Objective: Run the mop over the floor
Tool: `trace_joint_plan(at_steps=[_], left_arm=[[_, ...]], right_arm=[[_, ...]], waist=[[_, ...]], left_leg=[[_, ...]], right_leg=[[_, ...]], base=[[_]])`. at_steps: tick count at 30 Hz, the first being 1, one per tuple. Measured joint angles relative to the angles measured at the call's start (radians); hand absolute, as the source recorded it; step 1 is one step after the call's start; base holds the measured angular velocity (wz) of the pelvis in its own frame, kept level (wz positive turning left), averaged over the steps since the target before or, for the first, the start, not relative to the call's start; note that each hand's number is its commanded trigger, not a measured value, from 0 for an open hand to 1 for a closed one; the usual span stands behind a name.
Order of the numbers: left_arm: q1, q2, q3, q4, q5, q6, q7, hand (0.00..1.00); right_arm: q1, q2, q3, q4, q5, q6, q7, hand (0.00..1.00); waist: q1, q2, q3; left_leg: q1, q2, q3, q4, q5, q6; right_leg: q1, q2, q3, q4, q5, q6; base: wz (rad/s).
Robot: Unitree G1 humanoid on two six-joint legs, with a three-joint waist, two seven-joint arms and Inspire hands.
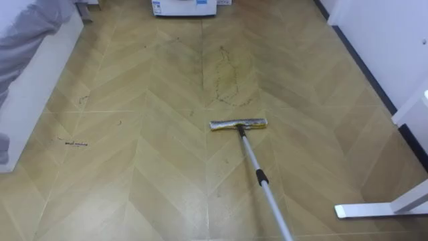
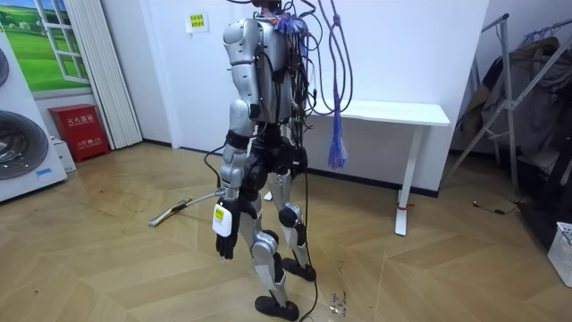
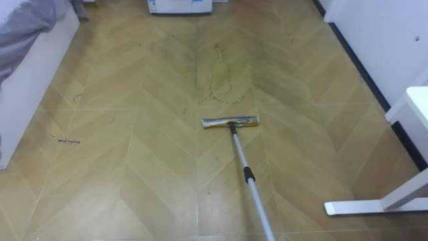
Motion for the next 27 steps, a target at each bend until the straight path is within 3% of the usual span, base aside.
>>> trace_joint_plan(at_steps=[15,20,27], left_arm=[[-0.005,0.001,-0.025,0.000,-0.016,0.000,-0.044,0.00],[-0.007,0.001,-0.016,0.001,-0.039,-0.001,-0.046,0.00],[-0.042,0.005,0.006,0.000,-0.041,-0.001,-0.042,0.00]], right_arm=[[-0.009,-0.006,0.023,0.026,0.055,0.000,0.006,1.00],[-0.010,-0.012,0.019,0.027,0.055,0.000,0.006,1.00],[-0.053,-0.014,0.020,0.048,0.071,-0.001,-0.011,1.00]], waist=[[0.002,0.017,-0.0040],[0.003,0.027,-0.0016],[0.003,0.027,-0.0014]], left_leg=[[-0.021,0.001,0.002,0.008,0.000,0.000],[-0.029,0.001,0.002,0.009,0.000,0.000],[-0.130,0.005,-0.001,0.047,0.000,0.000]], right_leg=[[-0.015,0.002,-0.003,0.001,0.000,0.000],[-0.022,0.001,-0.001,-0.001,0.000,-0.001],[-0.115,0.000,-0.001,0.038,0.002,-0.005]], base=[[0.01],[0.00],[0.04]])
